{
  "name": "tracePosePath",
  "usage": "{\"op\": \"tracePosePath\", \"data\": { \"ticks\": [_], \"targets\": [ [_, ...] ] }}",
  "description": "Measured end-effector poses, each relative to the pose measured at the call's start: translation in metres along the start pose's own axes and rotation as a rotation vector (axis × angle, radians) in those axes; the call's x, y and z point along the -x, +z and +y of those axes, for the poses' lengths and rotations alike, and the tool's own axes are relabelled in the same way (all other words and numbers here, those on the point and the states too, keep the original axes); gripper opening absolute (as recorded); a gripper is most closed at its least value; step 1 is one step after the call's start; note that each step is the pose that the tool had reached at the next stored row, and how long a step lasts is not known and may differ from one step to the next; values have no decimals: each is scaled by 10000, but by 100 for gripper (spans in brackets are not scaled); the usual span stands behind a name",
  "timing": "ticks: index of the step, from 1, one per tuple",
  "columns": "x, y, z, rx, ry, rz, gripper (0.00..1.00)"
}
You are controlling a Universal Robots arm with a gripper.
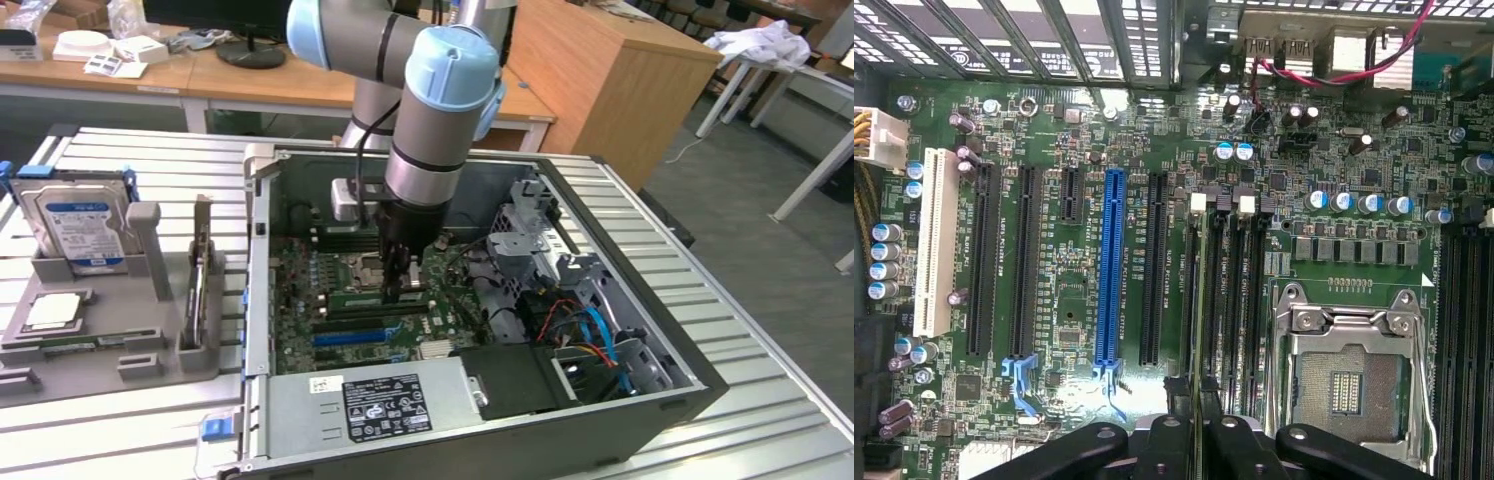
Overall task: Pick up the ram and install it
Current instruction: 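Insert the ram into the slot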
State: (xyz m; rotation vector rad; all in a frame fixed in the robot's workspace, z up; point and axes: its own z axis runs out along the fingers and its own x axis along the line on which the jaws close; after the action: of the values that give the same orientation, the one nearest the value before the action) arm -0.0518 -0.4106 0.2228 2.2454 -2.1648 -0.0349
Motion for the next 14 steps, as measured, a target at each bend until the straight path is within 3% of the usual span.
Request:
{"op": "tracePosePath", "data": {
  "ticks": [11,14],
  "targets": [
    [-3,21,0,0,2,-1,14],
    [-4,-33,1,1,1,0,14]
  ]
}}
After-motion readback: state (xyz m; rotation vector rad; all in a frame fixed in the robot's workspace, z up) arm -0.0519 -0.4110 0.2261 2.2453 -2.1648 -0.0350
